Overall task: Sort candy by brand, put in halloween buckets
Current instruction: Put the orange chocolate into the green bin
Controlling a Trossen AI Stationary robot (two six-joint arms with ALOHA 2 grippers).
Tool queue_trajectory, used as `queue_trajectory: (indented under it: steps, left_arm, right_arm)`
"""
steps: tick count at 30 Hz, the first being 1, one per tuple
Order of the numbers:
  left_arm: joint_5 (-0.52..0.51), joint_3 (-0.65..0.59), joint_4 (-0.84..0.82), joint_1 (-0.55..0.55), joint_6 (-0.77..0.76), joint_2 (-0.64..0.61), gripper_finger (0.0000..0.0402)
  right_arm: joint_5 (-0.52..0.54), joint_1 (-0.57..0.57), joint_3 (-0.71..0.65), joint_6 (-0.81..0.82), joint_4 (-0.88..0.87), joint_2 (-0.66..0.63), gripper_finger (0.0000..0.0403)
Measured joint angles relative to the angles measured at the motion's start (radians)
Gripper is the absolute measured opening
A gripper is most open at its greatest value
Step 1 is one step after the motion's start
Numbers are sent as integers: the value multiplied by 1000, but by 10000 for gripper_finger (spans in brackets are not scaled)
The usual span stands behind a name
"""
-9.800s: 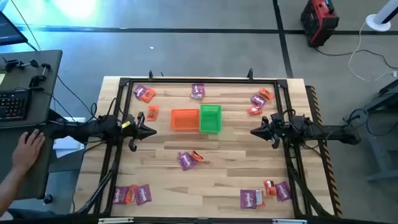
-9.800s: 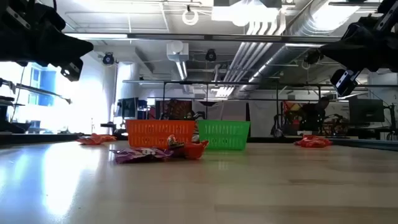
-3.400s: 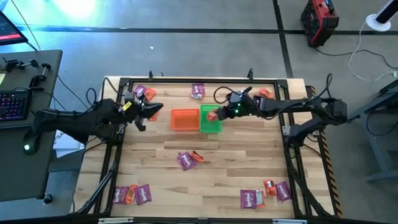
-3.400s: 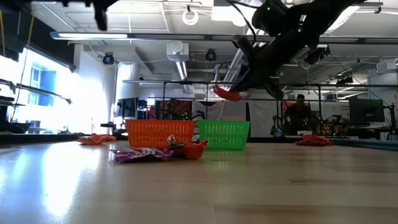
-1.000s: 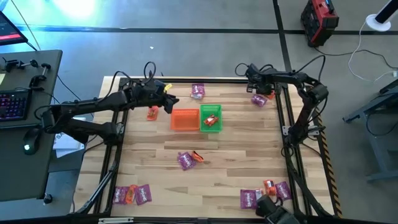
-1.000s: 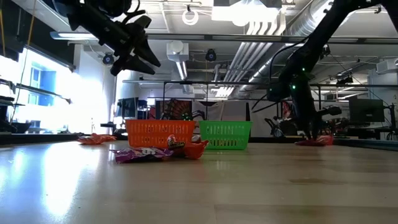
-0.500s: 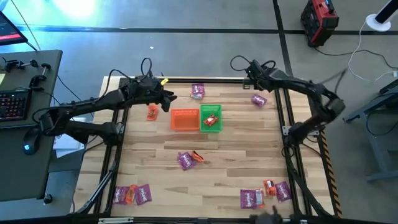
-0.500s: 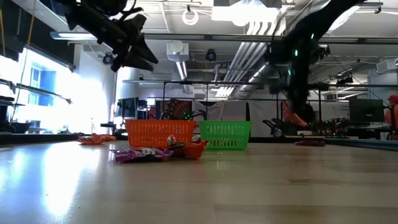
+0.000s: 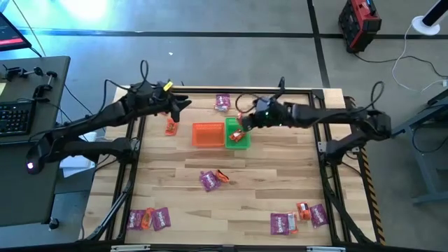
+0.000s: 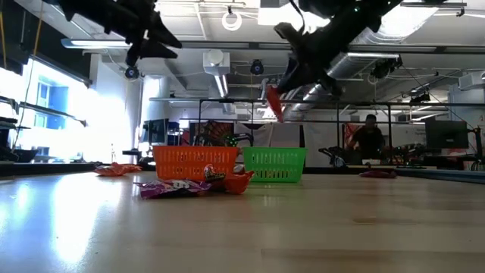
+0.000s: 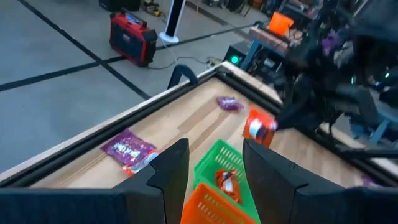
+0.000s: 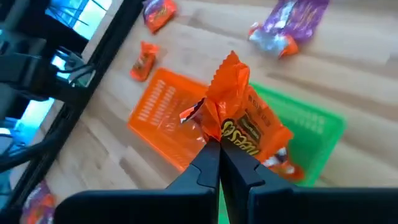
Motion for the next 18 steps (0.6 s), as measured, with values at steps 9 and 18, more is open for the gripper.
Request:
queue_trajectory:
  steps: [9,18]
  left_arm:
    - [2,0,-1,-4,-38,-42,142]
    - [27,0,-7,-4,-37,-54,142]
  right_arm:
    - [-69,37,0,13,36,124,32]
    - [-152,23,7,-110,45,108,208]
